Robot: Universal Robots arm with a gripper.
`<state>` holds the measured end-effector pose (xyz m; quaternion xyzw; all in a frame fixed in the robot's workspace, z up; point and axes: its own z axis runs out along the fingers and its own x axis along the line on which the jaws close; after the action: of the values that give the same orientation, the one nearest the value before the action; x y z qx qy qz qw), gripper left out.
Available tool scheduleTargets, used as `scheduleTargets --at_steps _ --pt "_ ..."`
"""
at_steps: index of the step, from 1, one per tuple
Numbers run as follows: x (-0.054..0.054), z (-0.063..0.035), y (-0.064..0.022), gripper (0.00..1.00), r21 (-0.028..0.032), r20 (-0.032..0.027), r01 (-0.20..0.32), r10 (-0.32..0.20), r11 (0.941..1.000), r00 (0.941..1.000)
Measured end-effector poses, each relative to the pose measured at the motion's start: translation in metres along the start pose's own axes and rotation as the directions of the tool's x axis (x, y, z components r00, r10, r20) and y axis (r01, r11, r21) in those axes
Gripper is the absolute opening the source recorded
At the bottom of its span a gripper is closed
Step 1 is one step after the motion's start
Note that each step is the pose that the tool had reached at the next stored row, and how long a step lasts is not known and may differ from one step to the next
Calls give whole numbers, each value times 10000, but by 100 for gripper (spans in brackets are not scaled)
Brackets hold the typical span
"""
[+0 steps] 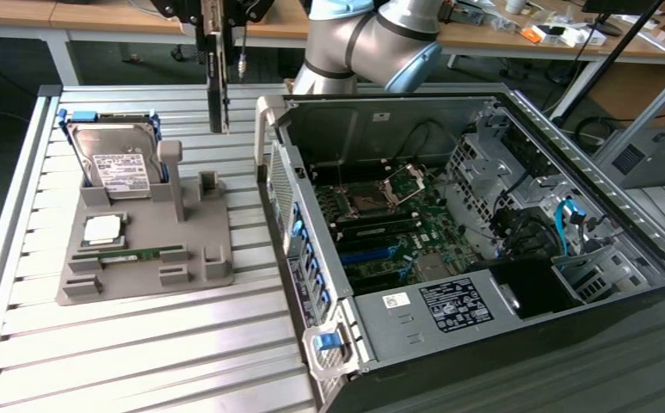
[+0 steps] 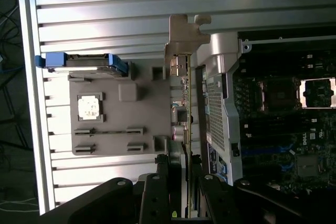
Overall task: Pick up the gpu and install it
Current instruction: 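Pick up the gpu and move the gpu toward the slot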
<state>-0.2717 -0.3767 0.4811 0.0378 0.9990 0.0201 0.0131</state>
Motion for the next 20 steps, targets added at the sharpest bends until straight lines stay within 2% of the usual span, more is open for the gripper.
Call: scheduleTargets --at_steps 20 --pt "-62 5 3 27 9 1 0 0 10000 10000"
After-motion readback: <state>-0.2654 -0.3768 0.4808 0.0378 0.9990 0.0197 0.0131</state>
